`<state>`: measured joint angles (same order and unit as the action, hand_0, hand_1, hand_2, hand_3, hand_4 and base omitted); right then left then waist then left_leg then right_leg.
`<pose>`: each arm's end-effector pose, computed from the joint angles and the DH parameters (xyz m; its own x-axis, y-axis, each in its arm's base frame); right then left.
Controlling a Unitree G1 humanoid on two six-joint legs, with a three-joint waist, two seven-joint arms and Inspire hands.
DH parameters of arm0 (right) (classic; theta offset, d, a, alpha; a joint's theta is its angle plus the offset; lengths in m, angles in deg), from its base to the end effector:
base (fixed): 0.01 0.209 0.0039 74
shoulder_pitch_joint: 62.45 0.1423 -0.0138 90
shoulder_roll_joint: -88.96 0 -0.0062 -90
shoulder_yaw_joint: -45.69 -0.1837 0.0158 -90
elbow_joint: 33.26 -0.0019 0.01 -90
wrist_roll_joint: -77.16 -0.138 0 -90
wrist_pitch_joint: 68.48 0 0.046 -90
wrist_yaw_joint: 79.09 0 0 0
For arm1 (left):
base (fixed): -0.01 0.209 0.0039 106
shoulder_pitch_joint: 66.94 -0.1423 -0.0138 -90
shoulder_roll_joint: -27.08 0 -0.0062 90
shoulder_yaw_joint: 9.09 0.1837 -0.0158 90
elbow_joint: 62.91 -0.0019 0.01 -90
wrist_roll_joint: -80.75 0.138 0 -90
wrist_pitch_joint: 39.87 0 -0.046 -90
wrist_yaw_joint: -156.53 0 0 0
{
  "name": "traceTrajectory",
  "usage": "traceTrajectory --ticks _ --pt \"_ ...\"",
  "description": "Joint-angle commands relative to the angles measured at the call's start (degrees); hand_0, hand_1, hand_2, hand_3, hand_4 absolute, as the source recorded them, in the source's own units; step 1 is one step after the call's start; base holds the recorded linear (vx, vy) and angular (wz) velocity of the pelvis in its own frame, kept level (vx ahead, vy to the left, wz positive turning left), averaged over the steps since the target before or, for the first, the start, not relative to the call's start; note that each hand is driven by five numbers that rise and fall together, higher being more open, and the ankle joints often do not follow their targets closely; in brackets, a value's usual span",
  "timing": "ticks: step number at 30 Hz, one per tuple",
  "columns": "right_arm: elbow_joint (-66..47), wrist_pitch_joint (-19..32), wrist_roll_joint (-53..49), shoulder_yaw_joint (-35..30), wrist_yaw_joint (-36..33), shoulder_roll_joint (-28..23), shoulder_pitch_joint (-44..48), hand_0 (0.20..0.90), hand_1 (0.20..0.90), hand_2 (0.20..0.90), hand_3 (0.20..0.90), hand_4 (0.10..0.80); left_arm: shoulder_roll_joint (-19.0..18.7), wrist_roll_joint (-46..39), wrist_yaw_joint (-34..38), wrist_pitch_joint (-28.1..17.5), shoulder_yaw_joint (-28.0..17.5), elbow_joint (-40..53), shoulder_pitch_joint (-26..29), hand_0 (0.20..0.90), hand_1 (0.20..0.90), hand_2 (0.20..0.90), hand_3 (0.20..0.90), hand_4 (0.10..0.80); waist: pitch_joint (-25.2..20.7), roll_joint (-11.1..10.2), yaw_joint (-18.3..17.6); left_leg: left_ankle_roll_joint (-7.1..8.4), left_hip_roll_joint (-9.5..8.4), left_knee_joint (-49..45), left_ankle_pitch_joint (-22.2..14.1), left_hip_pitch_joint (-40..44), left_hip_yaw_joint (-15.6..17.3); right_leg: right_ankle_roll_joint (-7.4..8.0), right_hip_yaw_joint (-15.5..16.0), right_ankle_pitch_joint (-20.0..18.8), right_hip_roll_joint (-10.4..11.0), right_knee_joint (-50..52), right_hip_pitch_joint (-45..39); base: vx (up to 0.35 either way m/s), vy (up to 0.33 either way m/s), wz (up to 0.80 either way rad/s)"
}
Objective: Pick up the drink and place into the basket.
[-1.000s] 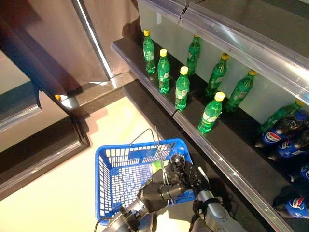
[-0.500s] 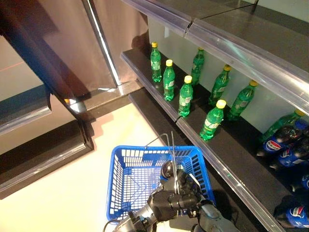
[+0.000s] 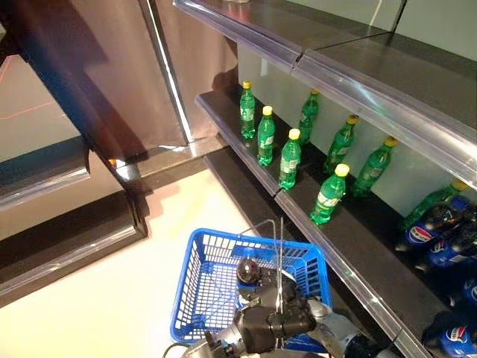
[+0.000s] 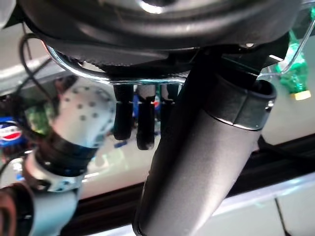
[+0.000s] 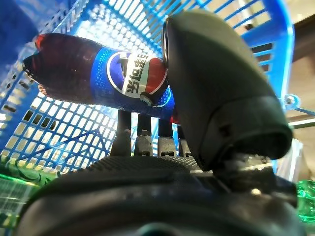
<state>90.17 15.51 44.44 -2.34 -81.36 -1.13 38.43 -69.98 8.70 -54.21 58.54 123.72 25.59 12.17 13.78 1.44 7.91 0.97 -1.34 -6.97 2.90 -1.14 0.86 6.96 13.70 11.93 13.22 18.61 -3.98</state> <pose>0.1799 -0.1168 -0.0514 0.6669 0.3659 -0.6491 -0.3940 0.9125 0.1096 0.1009 0.1037 -0.0234 0.4971 -0.8677 -0.0041 0.3132 0.1838 -0.9317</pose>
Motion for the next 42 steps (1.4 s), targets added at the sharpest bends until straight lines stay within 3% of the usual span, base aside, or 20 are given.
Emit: traceTrajectory --ticks 1,3,5,6,7,8,10,12,27,35,42 --pt "-1.06 -1.65 0.38 5.20 5.88 7.11 1.66 0.300 0.300 0.300 0.200 0.100 10.61 -3.41 -11.71 -2.78 3.38 15.88 4.35 0.300 0.300 0.300 0.200 0.100 -1.12 -1.51 1.92 3.27 3.56 -8.83 -4.21 -1.93 -2.60 3.57 -0.95 -16.75 4.44 -10.77 0.67 0.000 0.000 0.00" --pt "-0.01 -1.45 0.44 4.86 6.21 7.37 1.88 0.300 0.300 0.300 0.200 0.100 10.60 -3.39 -11.69 -2.80 3.46 15.93 4.39 0.300 0.300 0.300 0.200 0.100 -1.12 -1.48 1.97 3.24 3.56 -8.71 -4.18 -1.78 -2.64 3.62 -0.90 -16.77 4.42 -10.73 0.65 0.000 0.000 0.00" --pt "0.87 -1.41 0.39 4.48 6.33 7.70 2.10 0.364 0.364 0.364 0.274 0.174 10.49 -3.57 -11.40 -2.67 3.66 16.17 4.40 0.300 0.300 0.300 0.200 0.100 -1.10 -1.50 2.06 3.21 3.50 -8.66 -4.22 -1.62 -2.71 3.68 -0.84 -16.75 4.41 -10.64 0.64 0.000 0.000 0.00" --pt "1.52 -1.15 0.71 4.40 6.22 8.05 2.31 0.484 0.484 0.484 0.414 0.314 10.53 -3.48 -11.34 -2.54 3.91 16.17 4.42 0.300 0.300 0.300 0.200 0.100 -1.14 -1.57 2.14 3.18 3.44 -8.67 -4.26 -1.57 -2.75 3.76 -0.79 -16.78 4.42 -10.55 0.68 0.000 0.000 0.00" --pt "1.61 -1.16 0.77 4.42 6.19 8.10 2.35 0.484 0.484 0.484 0.414 0.314 10.55 -3.43 -11.37 -2.53 3.96 16.15 4.43 0.300 0.300 0.300 0.200 0.100 -1.15 -1.59 2.15 3.17 3.44 -8.67 -4.27 -1.56 -2.75 3.76 -0.79 -16.78 4.42 -10.53 0.68 0.000 0.000 0.00" --pt "2.03 -1.23 1.03 4.31 6.00 8.32 2.52 0.552 0.552 0.552 0.494 0.394 10.68 -3.26 -11.37 -2.38 4.10 16.11 4.43 0.300 0.300 0.300 0.200 0.100 -1.23 -1.60 2.18 3.12 3.38 -8.60 -4.31 -1.47 -2.78 3.80 -0.72 -16.80 4.44 -10.53 0.70 0.000 0.000 0.00" --pt "2.80 -1.39 2.13 4.10 5.61 8.68 2.91 0.749 0.749 0.749 0.724 0.624 10.84 -3.11 -11.37 -2.03 4.06 16.03 4.49 0.300 0.300 0.300 0.200 0.100 -1.27 -1.58 2.23 3.06 3.41 -8.39 -4.27 -1.21 -2.76 3.84 -0.65 -16.84 4.44 -10.57 0.59 0.000 0.000 0.00" --pt "3.64 -1.97 2.78 3.85 5.30 8.94 3.21 0.900 0.900 0.900 0.900 0.800 11.08 -3.11 -11.20 -1.74 3.93 15.92 4.58 0.300 0.300 0.300 0.200 0.100 -1.38 -1.56 2.27 3.01 3.42 -8.26 -4.24 -1.06 -2.73 3.85 -0.63 -16.88 4.45 -10.62 0.50 0.000 0.000 0.00" --pt "4.43 -1.91 3.10 2.19 4.43 9.61 2.90 0.900 0.900 0.900 0.900 0.800 11.44 -3.12 -10.75 -0.61 3.16 16.31 3.80 0.300 0.300 0.300 0.200 0.100 -1.72 -1.69 2.29 2.75 3.69 -7.21 -4.21 0.41 -2.39 4.05 -0.56 -16.95 4.09 -10.81 0.05 0.000 0.000 0.00" --pt "5.09 -2.33 10.49 2.36 3.01 9.25 3.36 0.900 0.900 0.900 0.900 0.800 11.74 -2.82 -10.44 0.08 2.81 16.69 3.48 0.300 0.300 0.300 0.200 0.100 -1.82 -1.67 2.33 2.60 3.84 -6.62 -4.19 0.87 -2.25 4.17 -0.64 -17.05 4.00 -11.06 -0.02 0.000 0.000 0.00" --pt "2.00 0.45 11.13 1.54 -1.67 8.08 4.07 0.900 0.900 0.900 0.900 0.800 10.47 -3.31 -10.89 -0.34 2.16 17.35 3.71 0.300 0.300 0.300 0.200 0.100 -1.59 -1.74 2.12 2.75 3.89 -6.01 -4.20 1.43 -1.95 4.37 -0.72 -17.02 3.73 -11.24 -0.16 -0.005 0.000 0.00"
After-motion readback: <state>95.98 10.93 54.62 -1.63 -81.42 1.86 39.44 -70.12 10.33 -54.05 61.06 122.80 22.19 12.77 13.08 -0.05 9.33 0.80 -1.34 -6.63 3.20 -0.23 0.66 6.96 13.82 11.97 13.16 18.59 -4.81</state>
